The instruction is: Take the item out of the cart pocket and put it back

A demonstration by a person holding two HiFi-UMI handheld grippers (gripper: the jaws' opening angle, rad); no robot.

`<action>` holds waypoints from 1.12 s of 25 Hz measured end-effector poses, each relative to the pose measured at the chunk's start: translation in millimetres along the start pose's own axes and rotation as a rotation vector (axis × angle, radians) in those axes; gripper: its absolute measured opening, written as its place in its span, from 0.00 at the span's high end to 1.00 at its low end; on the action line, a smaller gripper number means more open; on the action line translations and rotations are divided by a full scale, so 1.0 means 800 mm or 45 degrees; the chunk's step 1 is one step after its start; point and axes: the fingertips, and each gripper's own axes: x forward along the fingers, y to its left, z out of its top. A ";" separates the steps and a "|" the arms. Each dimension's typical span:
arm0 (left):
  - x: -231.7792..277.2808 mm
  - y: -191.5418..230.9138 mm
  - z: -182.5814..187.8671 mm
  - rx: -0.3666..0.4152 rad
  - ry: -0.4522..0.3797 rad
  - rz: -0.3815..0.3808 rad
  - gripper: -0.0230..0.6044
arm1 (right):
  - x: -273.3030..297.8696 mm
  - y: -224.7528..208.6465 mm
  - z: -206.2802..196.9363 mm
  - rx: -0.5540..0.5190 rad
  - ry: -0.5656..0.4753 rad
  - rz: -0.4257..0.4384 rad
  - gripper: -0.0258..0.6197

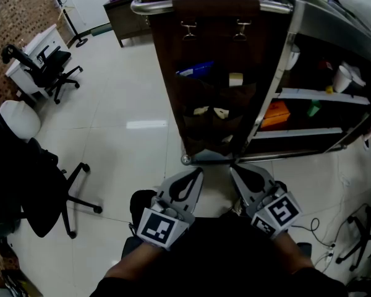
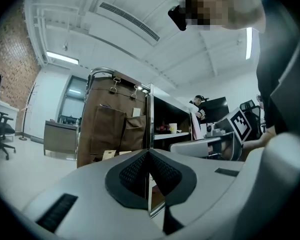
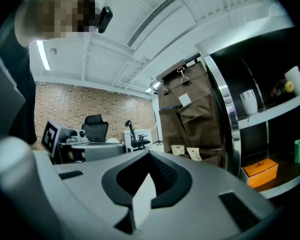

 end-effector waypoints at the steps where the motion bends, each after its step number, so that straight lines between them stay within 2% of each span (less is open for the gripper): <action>1: 0.001 -0.003 0.000 0.001 0.000 -0.007 0.96 | 0.000 0.000 0.000 0.001 0.001 0.000 0.94; 28: 0.004 0.003 -0.010 -0.009 0.036 0.016 0.96 | 0.004 -0.002 -0.010 0.011 0.021 -0.001 0.94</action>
